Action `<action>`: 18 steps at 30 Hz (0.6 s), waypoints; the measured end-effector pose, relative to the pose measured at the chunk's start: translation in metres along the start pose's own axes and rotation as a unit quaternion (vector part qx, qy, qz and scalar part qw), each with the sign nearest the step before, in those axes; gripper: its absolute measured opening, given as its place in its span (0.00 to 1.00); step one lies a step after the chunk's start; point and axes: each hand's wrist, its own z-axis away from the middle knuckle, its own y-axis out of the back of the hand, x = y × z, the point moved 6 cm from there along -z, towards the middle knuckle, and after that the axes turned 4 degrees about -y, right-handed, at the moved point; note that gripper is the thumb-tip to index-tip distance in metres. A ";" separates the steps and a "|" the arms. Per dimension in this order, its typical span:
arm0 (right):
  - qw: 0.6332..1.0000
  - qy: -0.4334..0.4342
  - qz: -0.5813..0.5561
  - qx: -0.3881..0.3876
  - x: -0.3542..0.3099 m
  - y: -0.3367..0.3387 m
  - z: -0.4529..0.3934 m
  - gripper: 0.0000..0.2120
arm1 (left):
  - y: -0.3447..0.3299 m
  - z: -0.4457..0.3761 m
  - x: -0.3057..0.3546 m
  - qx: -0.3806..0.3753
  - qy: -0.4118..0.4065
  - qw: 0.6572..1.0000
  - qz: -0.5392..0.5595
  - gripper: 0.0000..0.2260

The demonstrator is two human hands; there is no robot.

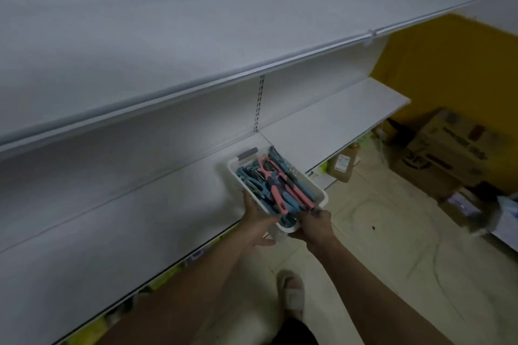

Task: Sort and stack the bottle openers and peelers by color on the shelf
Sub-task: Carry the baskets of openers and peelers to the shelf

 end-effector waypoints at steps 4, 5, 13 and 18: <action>0.999 -0.003 0.018 -0.050 -0.027 -0.001 -0.085 0.09 | -0.030 -0.068 0.019 0.075 0.005 0.996 0.057 0.49; 0.998 -0.009 0.013 -0.053 -0.030 -0.001 -0.101 0.09 | -0.035 -0.082 0.025 0.087 0.004 0.994 0.061 0.49; 0.992 -0.061 0.002 -0.111 -0.053 -0.015 -0.204 0.16 | -0.041 -0.177 0.060 0.141 0.009 0.990 0.025 0.45; 0.988 -0.070 0.018 -0.138 -0.061 -0.028 -0.245 0.21 | -0.039 -0.209 0.061 0.182 0.009 0.983 0.013 0.47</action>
